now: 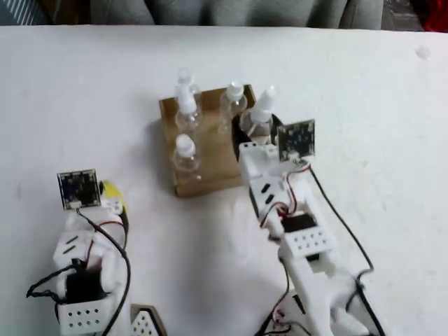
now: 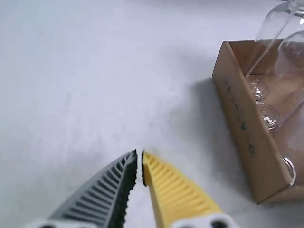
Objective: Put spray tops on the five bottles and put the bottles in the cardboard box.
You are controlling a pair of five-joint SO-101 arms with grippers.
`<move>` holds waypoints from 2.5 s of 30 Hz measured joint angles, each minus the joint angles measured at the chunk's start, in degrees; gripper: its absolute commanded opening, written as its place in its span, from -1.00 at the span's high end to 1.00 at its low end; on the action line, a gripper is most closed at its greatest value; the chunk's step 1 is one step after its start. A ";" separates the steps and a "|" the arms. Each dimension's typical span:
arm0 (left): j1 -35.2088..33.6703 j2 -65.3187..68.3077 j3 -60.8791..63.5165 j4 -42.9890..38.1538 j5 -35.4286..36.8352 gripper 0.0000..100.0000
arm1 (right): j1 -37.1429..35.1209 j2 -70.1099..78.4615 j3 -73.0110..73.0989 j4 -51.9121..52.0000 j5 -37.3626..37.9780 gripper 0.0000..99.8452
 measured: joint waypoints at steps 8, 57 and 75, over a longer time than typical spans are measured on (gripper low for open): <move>0.00 0.00 0.00 0.00 0.00 0.96 | -0.18 13.10 -0.79 -11.34 0.00 0.97; 0.00 0.00 0.00 0.00 0.00 0.96 | -0.53 45.89 -10.90 -30.68 5.10 0.96; 0.00 0.00 0.00 0.00 0.00 0.96 | -1.05 45.89 -10.90 -30.59 5.10 0.67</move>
